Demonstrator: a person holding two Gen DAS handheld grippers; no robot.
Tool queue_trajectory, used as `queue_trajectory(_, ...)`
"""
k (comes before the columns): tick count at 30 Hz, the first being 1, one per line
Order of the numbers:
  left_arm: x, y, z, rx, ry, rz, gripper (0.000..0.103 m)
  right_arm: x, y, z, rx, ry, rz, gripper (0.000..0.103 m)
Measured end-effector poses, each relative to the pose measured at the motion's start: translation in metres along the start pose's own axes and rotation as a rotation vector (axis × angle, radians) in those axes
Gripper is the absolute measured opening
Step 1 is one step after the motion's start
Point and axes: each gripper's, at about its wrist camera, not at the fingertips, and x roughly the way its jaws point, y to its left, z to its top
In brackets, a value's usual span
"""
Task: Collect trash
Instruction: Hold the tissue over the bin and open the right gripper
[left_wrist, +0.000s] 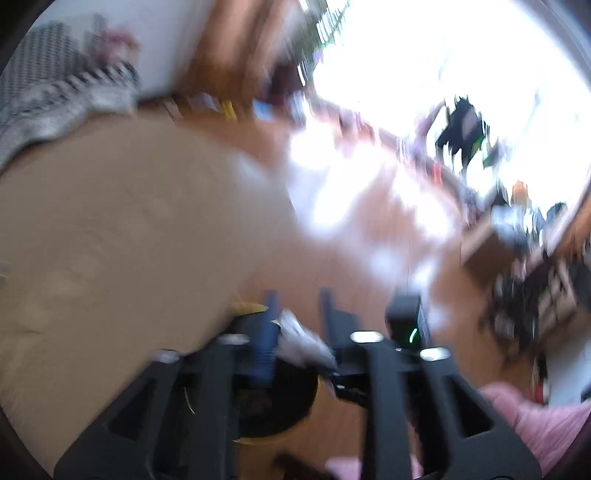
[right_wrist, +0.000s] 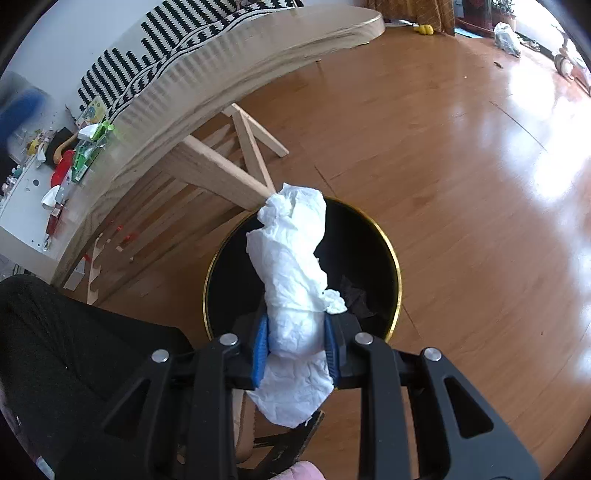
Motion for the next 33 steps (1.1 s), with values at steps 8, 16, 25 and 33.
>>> queue_trajectory(8, -0.101, 0.093, -0.002, -0.151, -0.137, 0.195, 0.0, 0.016, 0.007, 0.007, 0.026, 0.017, 0.004, 0.025)
queue_trajectory(16, -0.077, 0.074, -0.011, -0.112, -0.093, 0.097, 0.0, 0.017, 0.018, 0.01, -0.005, 0.016, -0.011, 0.025)
queue_trajectory(25, -0.079, 0.085, -0.009, -0.14, -0.098, 0.103, 0.0, 0.029, -0.001, 0.008, 0.07, 0.082, -0.028, 0.078)
queue_trajectory(33, -0.158, 0.132, -0.02, -0.142, -0.218, 0.322, 0.095, 0.005, -0.003, 0.021, 0.082, -0.014, -0.161, 0.086)
